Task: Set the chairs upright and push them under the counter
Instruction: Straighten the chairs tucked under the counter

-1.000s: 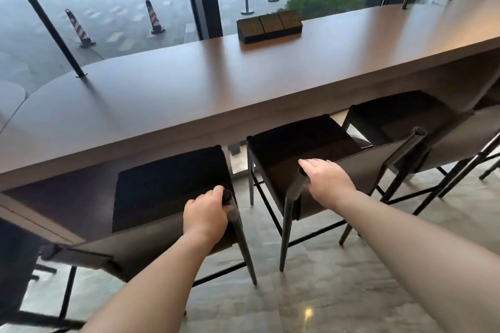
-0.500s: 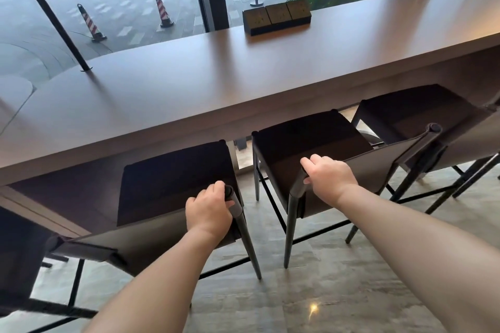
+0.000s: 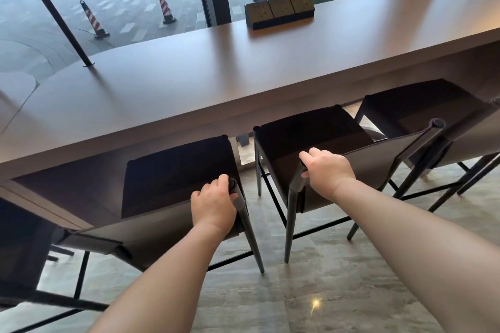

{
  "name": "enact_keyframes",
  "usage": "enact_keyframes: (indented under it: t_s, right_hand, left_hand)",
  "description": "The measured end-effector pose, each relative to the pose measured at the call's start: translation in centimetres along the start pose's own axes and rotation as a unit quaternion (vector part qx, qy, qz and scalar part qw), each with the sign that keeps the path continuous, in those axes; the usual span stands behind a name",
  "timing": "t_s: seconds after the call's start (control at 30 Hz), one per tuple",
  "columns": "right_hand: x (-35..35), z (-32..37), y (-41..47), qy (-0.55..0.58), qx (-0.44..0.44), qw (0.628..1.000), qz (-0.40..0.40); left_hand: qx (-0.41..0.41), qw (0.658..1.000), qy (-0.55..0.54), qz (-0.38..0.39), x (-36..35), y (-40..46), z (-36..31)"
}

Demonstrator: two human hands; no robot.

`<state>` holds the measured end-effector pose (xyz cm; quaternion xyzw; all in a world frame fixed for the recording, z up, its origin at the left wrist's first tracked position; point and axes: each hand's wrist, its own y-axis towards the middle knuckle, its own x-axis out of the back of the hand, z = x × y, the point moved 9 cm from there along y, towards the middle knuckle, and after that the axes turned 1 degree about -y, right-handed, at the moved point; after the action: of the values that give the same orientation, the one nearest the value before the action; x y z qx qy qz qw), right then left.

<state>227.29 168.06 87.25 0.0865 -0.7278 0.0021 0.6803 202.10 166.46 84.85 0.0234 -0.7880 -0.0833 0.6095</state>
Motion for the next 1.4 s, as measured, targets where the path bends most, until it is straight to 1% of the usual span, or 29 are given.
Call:
enact_keyframes:
  t_s: [0.1,0.17,0.27,0.4,0.5,0.67,0.8,0.97,1.17,1.3,1.4]
  right_hand:
    - [-0.3,0.6,-0.1,0.01,0.015,1.0,0.024]
    - [-0.2,2.0,-0.5,0.044,0.037,0.998,0.029]
    - [1.2,6.5,-1.5,0.123,0.104,0.987,0.008]
    - [3.5,12.9,-2.5,0.197,0.168,0.966,-0.006]
    - [5.3,17.6,-3.0,0.24,0.202,0.949,-0.02]
    - [8.5,26.0,-3.5,0.294,0.247,0.923,-0.033]
    - [10.8,34.6,-4.7,0.318,0.292,0.902,-0.031]
    - [14.5,46.4,-6.4,0.388,0.313,0.867,-0.014]
    - [18.6,61.6,-10.8,0.425,0.348,0.835,-0.03]
    - [19.7,70.5,-13.1,0.448,0.359,0.818,-0.03]
    - [20.4,75.1,-14.2,0.463,0.361,0.809,-0.032]
  left_hand:
    - [-0.001,1.0,-0.016,0.019,0.1,-0.4,0.4]
    - [-0.026,0.999,-0.022,0.026,0.7,-0.8,0.8]
    - [-0.061,0.997,-0.049,0.01,3.0,-1.8,1.6]
    - [-0.073,0.99,-0.117,-0.017,6.7,-3.9,4.7]
    - [-0.06,0.988,-0.136,-0.041,9.6,-6.3,8.9]
    - [-0.014,0.987,-0.135,-0.086,15.0,-10.9,17.7]
    - [0.015,0.983,-0.14,-0.119,19.6,-15.2,25.0]
    - [0.018,0.973,-0.162,-0.164,27.1,-21.3,33.2]
    - [0.031,0.955,-0.192,-0.222,35.7,-30.3,44.4]
    - [0.061,0.952,-0.19,-0.231,39.3,-36.2,52.5]
    - [0.089,0.948,-0.191,-0.238,40.7,-39.1,56.9]
